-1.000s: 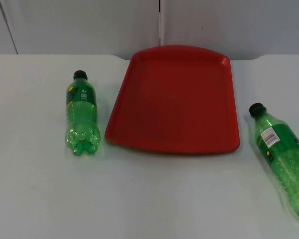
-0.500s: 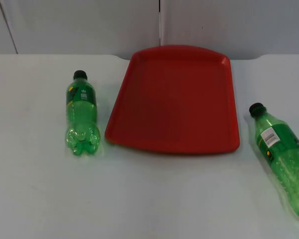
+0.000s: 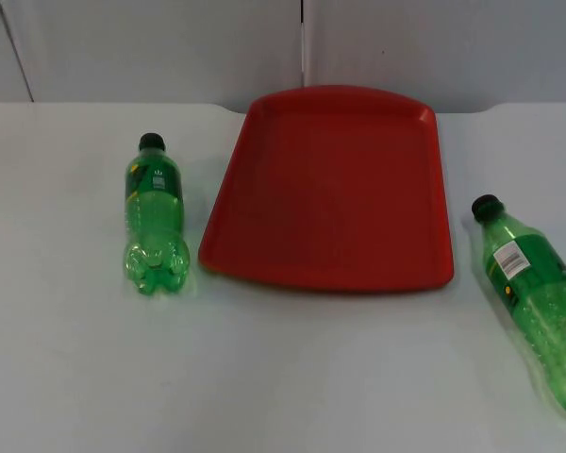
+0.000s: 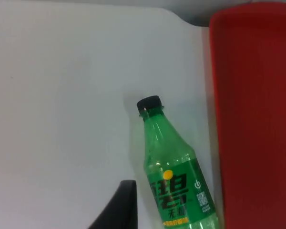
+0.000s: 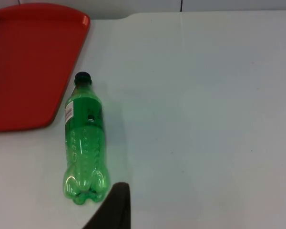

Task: Place the bottle upright on the tray.

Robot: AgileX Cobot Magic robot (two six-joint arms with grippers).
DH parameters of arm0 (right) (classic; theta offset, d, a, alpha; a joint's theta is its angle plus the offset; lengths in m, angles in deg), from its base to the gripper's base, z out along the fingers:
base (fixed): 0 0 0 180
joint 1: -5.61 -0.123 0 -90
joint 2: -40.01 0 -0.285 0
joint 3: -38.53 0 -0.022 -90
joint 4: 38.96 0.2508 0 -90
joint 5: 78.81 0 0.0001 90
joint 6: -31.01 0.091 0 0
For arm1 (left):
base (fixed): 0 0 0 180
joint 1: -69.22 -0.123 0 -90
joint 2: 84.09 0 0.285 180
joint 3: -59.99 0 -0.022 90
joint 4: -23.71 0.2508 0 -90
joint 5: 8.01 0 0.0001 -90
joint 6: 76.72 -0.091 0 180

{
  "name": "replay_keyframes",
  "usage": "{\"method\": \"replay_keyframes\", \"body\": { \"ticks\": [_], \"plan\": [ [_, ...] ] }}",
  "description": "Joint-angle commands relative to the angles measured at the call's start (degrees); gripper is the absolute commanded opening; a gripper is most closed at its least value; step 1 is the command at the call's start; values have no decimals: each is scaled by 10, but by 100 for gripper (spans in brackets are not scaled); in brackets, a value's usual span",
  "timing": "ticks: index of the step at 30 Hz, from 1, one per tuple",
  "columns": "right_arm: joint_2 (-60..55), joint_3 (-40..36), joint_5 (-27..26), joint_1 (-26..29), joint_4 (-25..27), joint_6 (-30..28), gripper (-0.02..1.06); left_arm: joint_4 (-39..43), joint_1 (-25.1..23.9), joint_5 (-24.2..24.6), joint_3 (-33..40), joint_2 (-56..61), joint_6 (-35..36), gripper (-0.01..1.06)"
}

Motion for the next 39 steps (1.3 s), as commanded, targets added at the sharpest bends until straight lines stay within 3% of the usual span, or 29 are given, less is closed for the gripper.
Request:
{"method": "replay_keyframes", "body": {
  "ticks": [1, 7, 12, 23, 27, 39],
  "plan": [
    [2, 0, -4, 4, 2, -2, 105, -13, 8, 41, -46, -35, 23, 105],
    [2, 0, -4, 4, 2, -2, 105, 8, 28, 51, -114, -91, 87, 105],
    [2, 0, -4, 4, 2, -2, 105, 90, 47, 81, -172, -148, 198, 105],
    [2, 0, -4, 4, 2, -2, 105, 186, 100, 114, -227, -215, 278, 105],
    [2, 0, -4, 4, 2, -2, 105, 267, 126, 142, -250, -242, 310, 105],
    [2, 0, -4, 4, 2, -2, 105, 219, 127, 168, -250, -274, 354, 105]
  ]
}}
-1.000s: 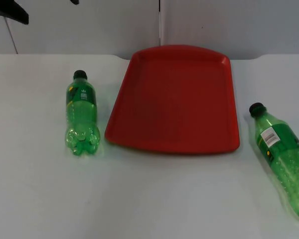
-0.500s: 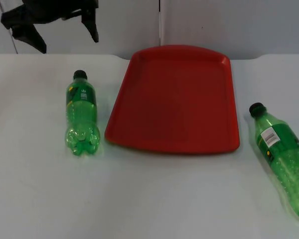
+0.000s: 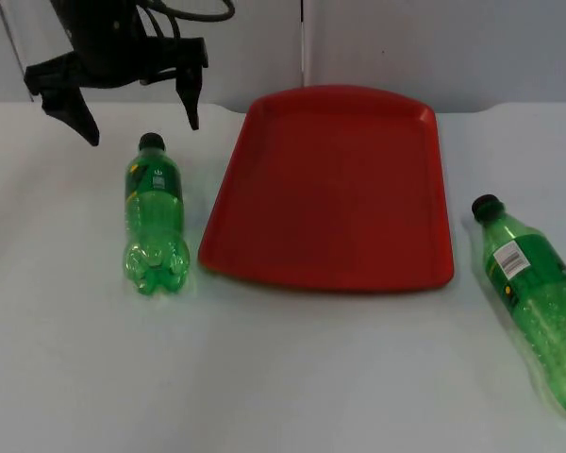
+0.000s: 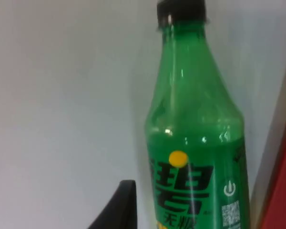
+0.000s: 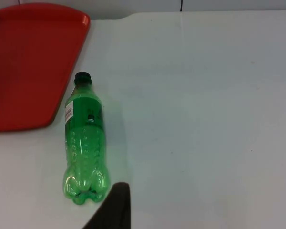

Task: Place the bottle upright on the tray.

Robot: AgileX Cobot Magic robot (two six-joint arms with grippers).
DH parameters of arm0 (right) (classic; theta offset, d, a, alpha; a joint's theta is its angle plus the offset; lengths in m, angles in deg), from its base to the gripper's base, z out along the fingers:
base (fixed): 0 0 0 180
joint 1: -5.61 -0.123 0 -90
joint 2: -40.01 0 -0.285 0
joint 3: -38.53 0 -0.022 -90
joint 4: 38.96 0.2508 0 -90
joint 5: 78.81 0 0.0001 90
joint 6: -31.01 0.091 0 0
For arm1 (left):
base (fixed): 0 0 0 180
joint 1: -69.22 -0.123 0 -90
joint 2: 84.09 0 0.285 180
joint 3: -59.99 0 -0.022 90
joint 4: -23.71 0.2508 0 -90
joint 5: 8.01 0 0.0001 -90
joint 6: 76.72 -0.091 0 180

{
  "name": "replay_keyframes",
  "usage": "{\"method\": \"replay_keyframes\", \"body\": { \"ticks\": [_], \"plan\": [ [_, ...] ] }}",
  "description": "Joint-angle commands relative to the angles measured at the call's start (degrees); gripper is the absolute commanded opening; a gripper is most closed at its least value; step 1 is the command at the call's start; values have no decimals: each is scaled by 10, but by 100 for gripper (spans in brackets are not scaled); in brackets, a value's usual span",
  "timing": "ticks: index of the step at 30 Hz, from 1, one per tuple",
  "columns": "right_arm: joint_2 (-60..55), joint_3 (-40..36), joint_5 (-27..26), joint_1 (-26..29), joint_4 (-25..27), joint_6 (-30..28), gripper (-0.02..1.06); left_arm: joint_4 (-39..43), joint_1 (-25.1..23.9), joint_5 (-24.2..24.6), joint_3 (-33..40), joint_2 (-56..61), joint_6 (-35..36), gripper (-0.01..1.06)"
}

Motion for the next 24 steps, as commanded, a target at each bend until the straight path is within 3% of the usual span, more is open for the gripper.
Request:
{"method": "replay_keyframes", "body": {
  "ticks": [1, 24],
  "plan": [
    [2, 0, -4, 4, 2, -2, 105, -14, 1, 13, -5, -4, 14, 105],
    [2, 0, -4, 4, 2, -2, 105, -48, -21, -22, -5, -63, 23, 105]
  ]
}}
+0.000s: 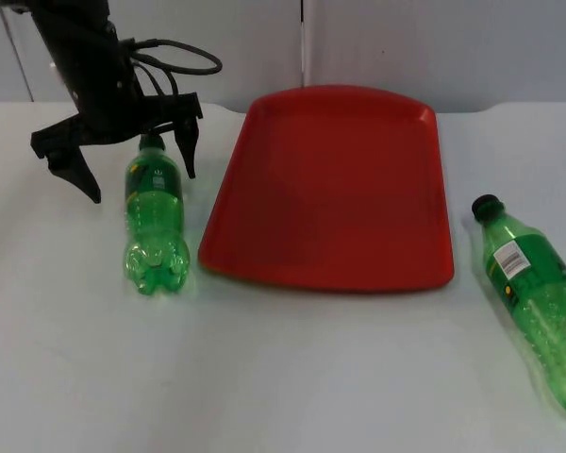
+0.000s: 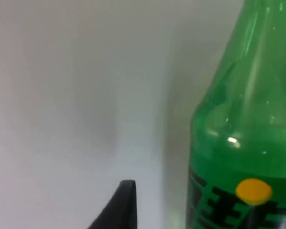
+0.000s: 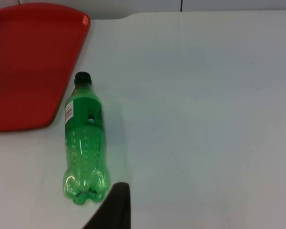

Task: Place the bottle upright on the tray.

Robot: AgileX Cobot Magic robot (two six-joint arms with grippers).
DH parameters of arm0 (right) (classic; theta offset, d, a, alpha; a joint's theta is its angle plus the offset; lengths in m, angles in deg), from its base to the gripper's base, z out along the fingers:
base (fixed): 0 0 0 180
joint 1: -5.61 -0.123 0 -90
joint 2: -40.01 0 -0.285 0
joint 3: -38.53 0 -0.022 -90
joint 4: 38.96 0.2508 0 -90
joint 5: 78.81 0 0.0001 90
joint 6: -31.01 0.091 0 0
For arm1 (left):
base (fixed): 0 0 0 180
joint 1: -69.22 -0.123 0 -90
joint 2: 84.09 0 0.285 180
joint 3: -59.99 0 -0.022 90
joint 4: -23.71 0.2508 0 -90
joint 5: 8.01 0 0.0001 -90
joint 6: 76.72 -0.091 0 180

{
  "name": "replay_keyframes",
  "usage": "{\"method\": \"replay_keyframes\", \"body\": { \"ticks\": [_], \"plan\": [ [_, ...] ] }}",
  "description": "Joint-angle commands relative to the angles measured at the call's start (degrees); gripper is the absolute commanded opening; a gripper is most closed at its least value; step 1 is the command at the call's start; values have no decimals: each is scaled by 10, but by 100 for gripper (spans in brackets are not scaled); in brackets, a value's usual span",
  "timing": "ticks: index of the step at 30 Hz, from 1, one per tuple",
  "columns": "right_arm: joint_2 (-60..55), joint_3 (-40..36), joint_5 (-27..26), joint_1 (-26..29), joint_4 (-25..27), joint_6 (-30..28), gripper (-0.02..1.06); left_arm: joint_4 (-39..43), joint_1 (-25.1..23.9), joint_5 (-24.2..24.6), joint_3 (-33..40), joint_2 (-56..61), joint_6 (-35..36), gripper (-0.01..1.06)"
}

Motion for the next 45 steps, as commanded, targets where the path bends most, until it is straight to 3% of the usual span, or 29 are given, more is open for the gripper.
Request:
{"method": "replay_keyframes", "body": {
  "ticks": [1, 31, 33, 36, 37, 41, 42, 44, 45],
  "plan": [
    [2, 0, -4, 4, 2, -2, 105, -20, 1, -10, -4, -3, -8, 105],
    [2, 0, -4, 4, 2, -2, 105, -49, -2, -48, -4, -38, -102, 103],
    [2, 0, -4, 4, 2, -2, 105, -49, -2, -48, -4, -38, -102, 93],
    [2, 0, -4, 4, 2, -2, 105, -49, -2, -39, -4, -38, -102, 66],
    [2, 0, -4, 4, 2, -2, 105, -49, -2, -39, -4, -38, -102, 66],
    [2, 0, -4, 4, 2, -2, 105, -46, -2, -32, -4, -37, -97, 24],
    [2, 0, -4, 4, 2, -2, 105, -46, -2, -32, -4, -37, -97, 24],
    [2, 0, -4, 4, 2, -2, 105, -46, -2, -30, -4, -36, -102, 2],
    [2, 0, -4, 4, 2, -2, 105, -46, -2, -30, -4, -36, -103, 0]
  ]
}}
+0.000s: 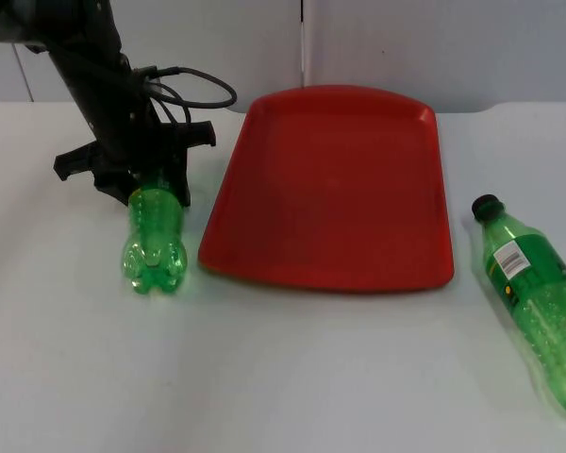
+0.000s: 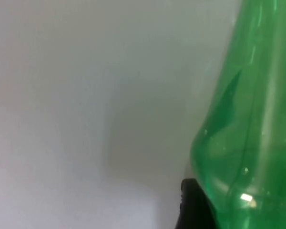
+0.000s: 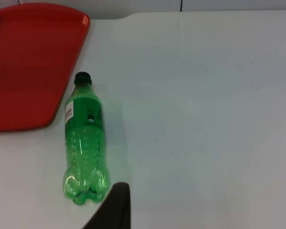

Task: Place the bottle upright on the tray.

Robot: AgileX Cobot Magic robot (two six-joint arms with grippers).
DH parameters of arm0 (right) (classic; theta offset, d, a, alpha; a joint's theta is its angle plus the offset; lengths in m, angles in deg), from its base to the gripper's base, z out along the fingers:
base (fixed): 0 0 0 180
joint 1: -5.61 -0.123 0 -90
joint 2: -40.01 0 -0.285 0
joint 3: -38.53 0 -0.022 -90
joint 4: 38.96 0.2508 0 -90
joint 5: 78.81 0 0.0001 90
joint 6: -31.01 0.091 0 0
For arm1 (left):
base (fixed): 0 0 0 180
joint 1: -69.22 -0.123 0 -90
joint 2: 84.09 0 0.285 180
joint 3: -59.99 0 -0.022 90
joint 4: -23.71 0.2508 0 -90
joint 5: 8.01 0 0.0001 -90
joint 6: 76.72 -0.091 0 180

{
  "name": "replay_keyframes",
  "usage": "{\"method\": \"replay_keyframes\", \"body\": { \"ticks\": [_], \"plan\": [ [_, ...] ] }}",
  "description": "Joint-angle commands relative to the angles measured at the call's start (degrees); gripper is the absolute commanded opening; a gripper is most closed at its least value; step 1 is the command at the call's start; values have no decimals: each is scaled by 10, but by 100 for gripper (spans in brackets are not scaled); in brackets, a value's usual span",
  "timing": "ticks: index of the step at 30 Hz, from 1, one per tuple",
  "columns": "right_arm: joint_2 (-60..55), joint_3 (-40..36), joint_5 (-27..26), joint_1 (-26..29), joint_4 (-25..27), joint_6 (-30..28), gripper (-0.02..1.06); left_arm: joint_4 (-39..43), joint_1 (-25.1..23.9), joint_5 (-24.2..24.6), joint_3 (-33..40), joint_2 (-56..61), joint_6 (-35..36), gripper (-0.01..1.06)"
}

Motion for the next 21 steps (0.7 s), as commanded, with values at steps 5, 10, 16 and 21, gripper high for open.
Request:
{"method": "replay_keyframes", "body": {
  "ticks": [5, 10, 16, 21],
  "plan": [
    [2, 0, -4, 4, 2, -2, 105, -16, -1, 9, -3, 2, -5, 0],
    [2, 0, -4, 4, 2, -2, 105, -32, -1, 9, -3, 14, -15, 0],
    [2, 0, -4, 4, 2, -2, 105, -39, 0, -16, -3, 68, -15, 0],
    [2, 0, -4, 4, 2, -2, 105, -39, 0, -31, -3, 139, -15, 0]
  ]
}}
